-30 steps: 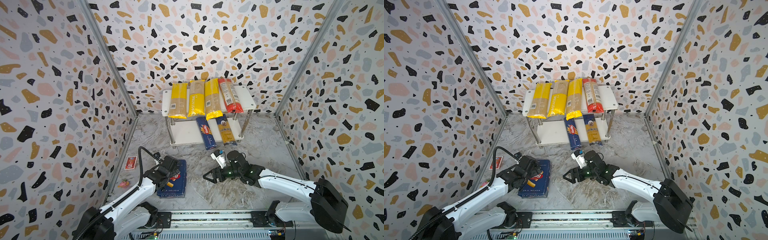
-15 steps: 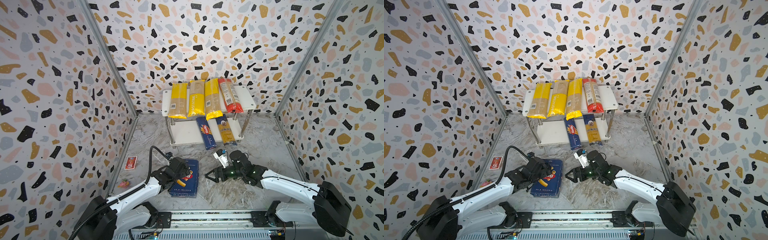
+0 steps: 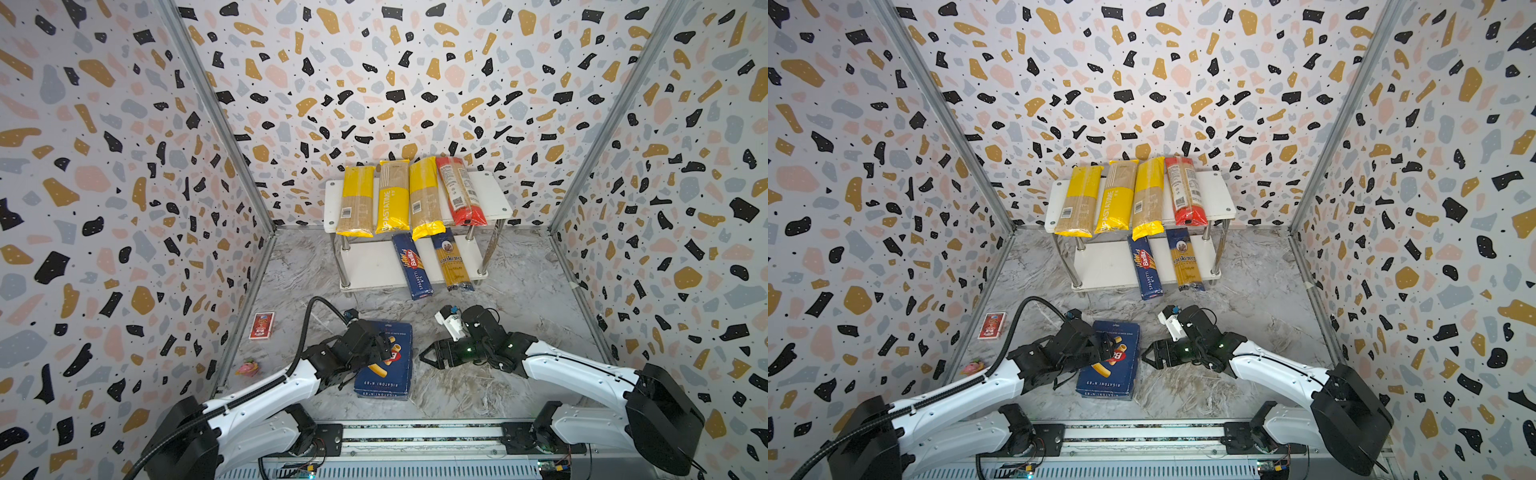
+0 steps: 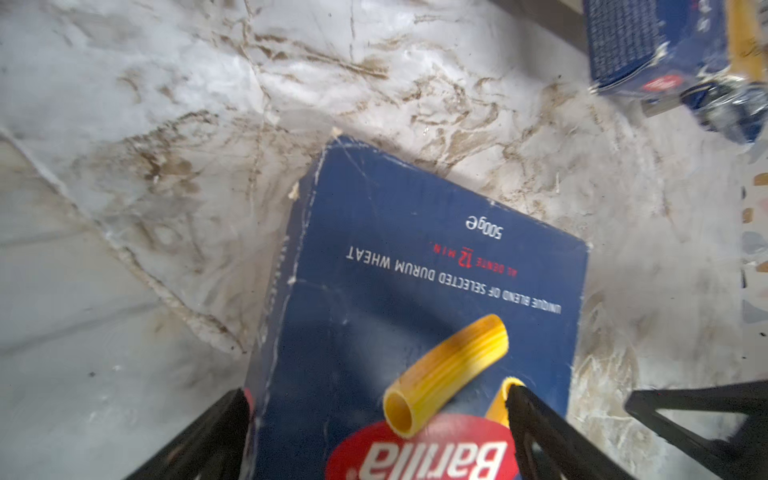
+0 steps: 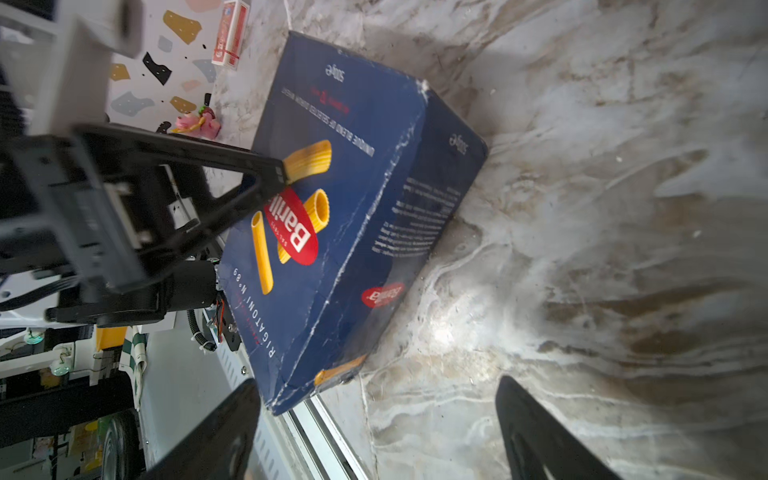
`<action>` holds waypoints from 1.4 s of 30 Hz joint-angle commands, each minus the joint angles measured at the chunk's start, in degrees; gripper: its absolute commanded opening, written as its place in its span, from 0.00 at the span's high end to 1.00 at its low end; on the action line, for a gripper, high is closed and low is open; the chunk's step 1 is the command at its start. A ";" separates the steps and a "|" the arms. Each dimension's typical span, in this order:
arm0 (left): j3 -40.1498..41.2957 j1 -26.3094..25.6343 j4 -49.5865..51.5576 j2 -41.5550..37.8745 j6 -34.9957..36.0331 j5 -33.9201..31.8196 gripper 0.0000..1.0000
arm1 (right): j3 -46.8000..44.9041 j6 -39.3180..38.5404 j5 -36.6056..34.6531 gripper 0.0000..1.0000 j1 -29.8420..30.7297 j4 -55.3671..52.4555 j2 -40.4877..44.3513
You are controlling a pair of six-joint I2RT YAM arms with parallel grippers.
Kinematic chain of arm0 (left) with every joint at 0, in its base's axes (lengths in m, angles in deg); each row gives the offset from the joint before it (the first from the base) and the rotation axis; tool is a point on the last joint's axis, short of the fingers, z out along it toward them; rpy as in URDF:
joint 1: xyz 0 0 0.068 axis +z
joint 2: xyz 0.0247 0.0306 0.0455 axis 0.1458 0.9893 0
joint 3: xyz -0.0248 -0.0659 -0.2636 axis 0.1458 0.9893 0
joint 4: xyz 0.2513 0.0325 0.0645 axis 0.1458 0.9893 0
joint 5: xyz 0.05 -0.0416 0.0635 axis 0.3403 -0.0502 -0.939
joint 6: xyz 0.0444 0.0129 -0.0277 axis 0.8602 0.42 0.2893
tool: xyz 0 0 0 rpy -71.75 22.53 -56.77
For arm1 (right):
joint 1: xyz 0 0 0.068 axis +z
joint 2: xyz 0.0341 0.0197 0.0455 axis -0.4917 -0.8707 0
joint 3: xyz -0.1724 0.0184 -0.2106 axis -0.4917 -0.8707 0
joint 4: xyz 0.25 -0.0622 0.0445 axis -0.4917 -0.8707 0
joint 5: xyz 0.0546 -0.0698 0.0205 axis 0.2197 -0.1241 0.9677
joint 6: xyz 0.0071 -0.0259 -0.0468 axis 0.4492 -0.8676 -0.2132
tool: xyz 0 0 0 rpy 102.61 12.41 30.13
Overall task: Arrange pasta packages on shelves
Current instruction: Move the pasta box to the center of the table, then pick up the pasta box from the center of the table.
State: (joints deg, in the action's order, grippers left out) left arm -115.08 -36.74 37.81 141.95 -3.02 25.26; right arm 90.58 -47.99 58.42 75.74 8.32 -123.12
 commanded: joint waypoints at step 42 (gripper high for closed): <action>26.68 -0.14 -32.72 -8.08 -11.70 19.97 0.38 | -0.14 12.64 15.20 0.11 1.57 22.73 -21.19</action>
State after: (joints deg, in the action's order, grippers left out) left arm -89.80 -36.24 4.87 133.36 -13.49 38.07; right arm 90.98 -37.06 69.28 76.52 25.50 -142.84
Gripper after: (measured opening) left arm 0.620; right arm 0.890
